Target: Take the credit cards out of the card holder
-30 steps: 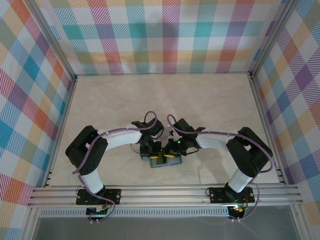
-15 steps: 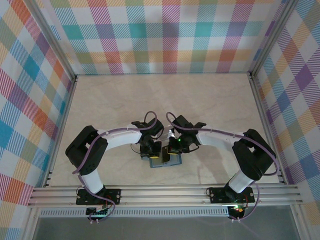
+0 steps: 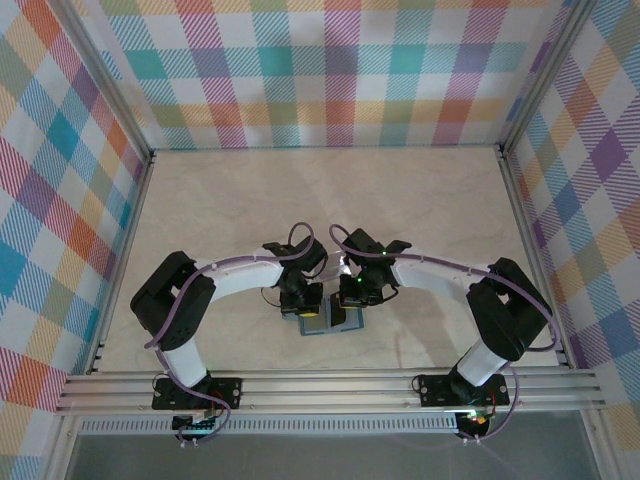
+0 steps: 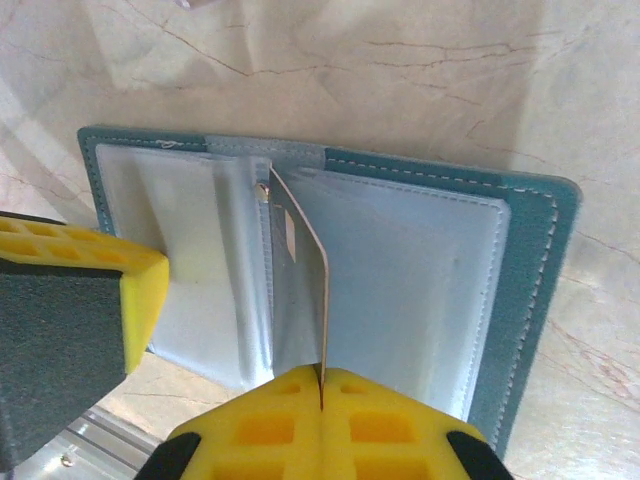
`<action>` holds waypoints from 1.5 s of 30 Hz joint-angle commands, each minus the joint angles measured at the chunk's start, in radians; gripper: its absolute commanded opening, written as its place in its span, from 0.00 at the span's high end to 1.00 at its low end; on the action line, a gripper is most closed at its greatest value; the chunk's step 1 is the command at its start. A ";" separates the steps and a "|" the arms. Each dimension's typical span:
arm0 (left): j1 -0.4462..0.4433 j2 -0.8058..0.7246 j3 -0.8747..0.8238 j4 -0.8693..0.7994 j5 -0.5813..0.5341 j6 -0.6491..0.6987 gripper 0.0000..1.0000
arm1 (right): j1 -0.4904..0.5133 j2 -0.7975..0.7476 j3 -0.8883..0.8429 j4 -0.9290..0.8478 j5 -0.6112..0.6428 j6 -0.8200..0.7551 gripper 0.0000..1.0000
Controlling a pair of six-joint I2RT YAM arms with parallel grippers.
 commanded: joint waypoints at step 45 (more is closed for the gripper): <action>0.124 -0.247 -0.111 -0.034 -0.047 0.002 0.98 | -0.006 -0.039 0.262 -0.156 0.152 -0.554 0.95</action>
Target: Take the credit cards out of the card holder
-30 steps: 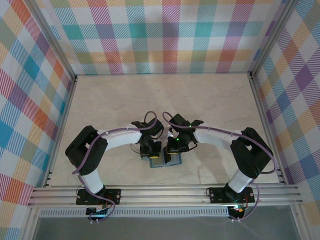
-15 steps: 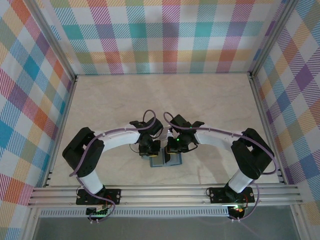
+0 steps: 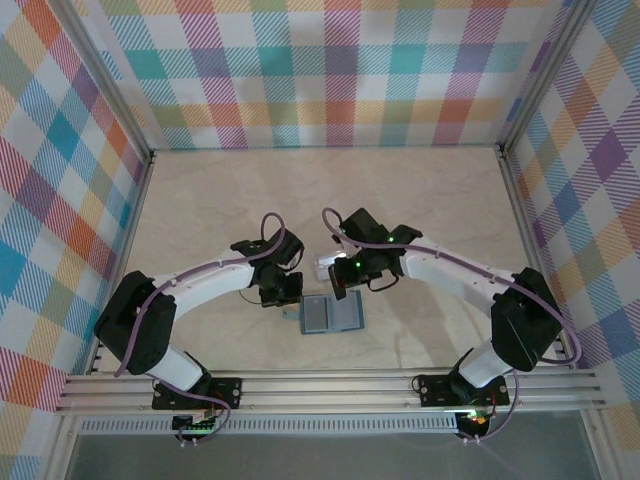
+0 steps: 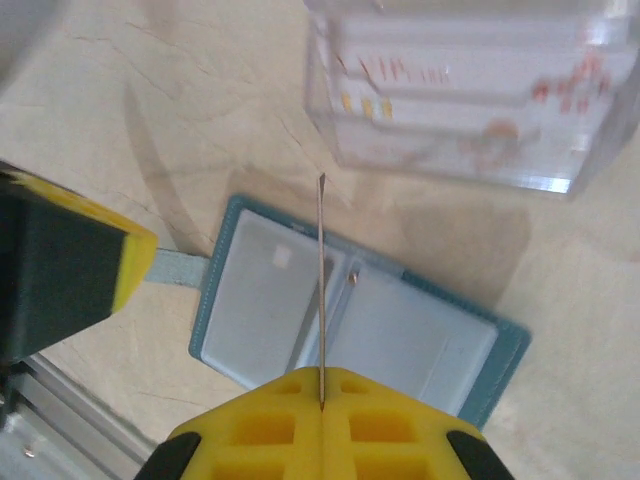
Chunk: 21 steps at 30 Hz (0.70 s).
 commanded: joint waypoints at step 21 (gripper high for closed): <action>0.062 -0.071 -0.074 -0.007 0.032 0.019 0.98 | -0.073 0.327 0.485 -0.345 0.133 -1.437 1.00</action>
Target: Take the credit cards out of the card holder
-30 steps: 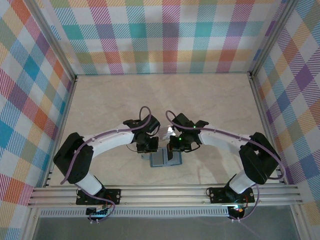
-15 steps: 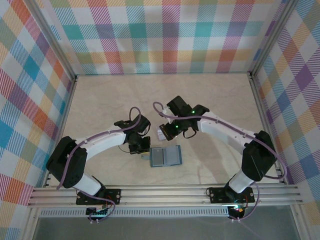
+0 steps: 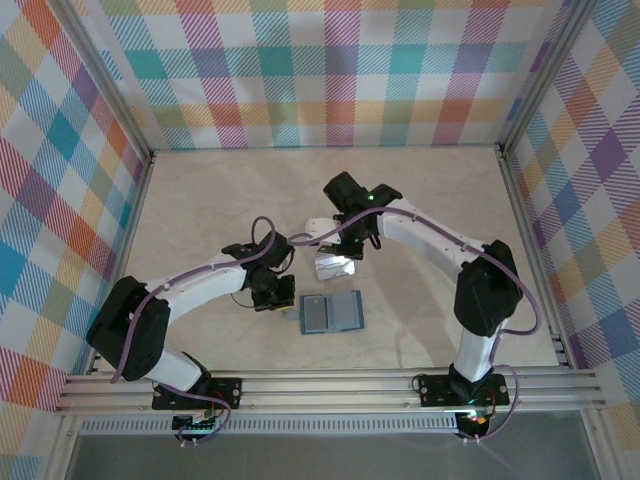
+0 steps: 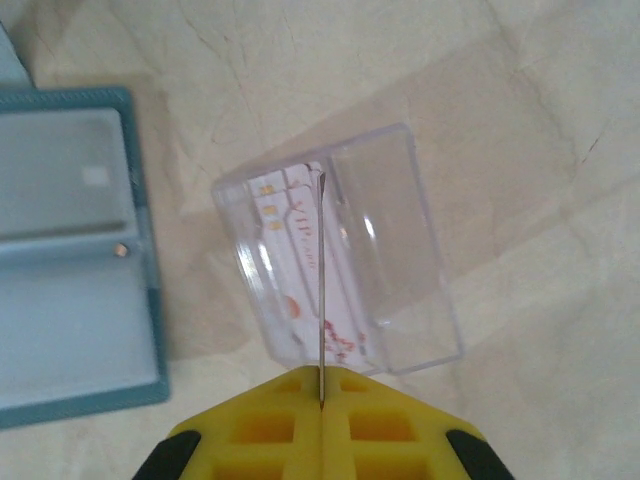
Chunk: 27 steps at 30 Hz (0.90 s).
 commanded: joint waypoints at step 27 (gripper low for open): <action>0.035 -0.040 -0.050 0.002 0.018 0.014 0.98 | -0.003 0.322 0.352 -0.268 -0.008 -0.256 0.91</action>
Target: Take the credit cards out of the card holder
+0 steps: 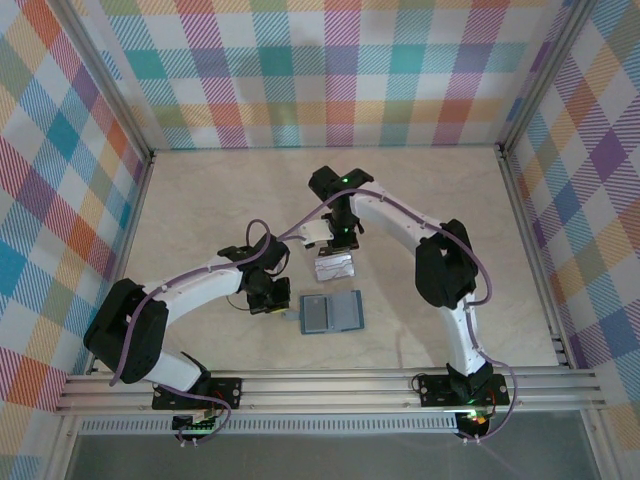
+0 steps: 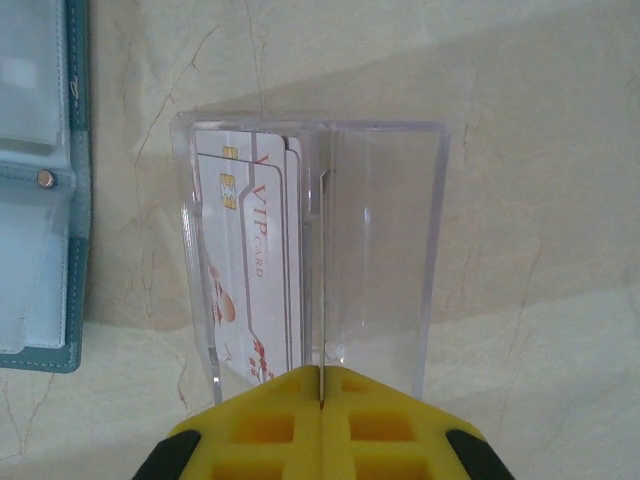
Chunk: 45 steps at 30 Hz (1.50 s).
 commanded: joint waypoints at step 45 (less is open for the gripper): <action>0.035 -0.048 -0.021 -0.023 0.021 0.038 0.91 | 0.009 -0.116 -0.267 0.422 0.014 0.268 0.42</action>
